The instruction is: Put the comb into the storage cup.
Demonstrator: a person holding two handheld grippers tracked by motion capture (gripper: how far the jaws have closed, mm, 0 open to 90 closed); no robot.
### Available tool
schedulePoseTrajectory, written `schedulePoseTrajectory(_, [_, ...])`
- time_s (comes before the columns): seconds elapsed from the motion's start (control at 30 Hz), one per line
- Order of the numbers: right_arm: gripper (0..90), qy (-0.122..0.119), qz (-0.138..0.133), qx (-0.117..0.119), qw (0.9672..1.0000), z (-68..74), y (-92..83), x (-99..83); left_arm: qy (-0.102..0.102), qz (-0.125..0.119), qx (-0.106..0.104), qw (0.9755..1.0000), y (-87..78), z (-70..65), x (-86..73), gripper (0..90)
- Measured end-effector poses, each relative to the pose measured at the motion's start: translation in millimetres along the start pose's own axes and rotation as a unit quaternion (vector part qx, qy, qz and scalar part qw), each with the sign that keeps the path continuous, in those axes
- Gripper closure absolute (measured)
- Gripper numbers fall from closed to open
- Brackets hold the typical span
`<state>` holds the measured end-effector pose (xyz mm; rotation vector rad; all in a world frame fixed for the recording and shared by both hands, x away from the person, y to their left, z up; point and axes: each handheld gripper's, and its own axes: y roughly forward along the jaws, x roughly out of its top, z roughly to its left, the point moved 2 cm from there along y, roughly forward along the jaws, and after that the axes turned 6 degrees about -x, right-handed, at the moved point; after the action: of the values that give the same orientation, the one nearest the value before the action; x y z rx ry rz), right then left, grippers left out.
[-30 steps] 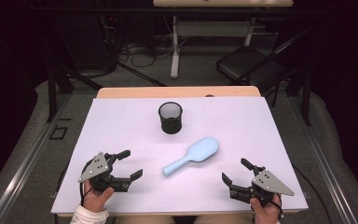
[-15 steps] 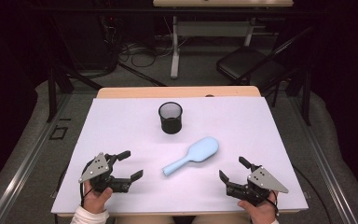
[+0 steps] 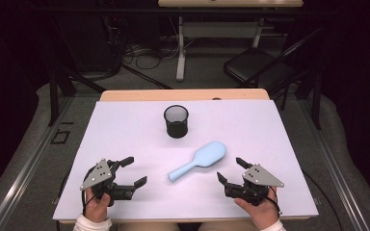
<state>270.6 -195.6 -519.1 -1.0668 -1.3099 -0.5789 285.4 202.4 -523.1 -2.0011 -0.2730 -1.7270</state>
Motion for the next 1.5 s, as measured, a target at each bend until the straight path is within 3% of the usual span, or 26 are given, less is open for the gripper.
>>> schedulePoseTrajectory(0.13, [27.2,0.006,0.011,0.025,0.9996,7.1,12.2,9.2,-0.004,0.003,-0.002,1.0000,0.0,1.8,-0.8,15.5])
schedulePoseTrajectory(0.3, [31.6,-0.004,0.022,0.044,0.9988,16.2,29.2,18.1,-0.004,0.003,-0.002,1.0000,0.3,2.0,-0.9,15.5])
schedulePoseTrajectory(0.87, [48.6,-0.005,0.070,0.076,0.9947,32.5,68.7,26.3,-0.004,0.006,-0.005,1.0000,2.2,2.6,-1.8,15.5])
schedulePoseTrajectory(1.03, [48.8,-0.006,0.081,0.085,0.9930,35.4,76.6,28.7,-0.002,0.007,-0.005,1.0000,1.7,2.6,-1.5,15.5])
schedulePoseTrajectory(1.23, [46.5,-0.031,0.081,0.093,0.9919,41.9,86.7,32.8,-0.003,0.002,-0.005,1.0000,0.5,2.9,-1.3,15.5])
schedulePoseTrajectory(1.5, [45.4,-0.044,0.079,0.103,0.9905,50.4,97.7,38.7,-0.003,0.004,-0.007,1.0000,0.4,3.2,-1.4,15.5])
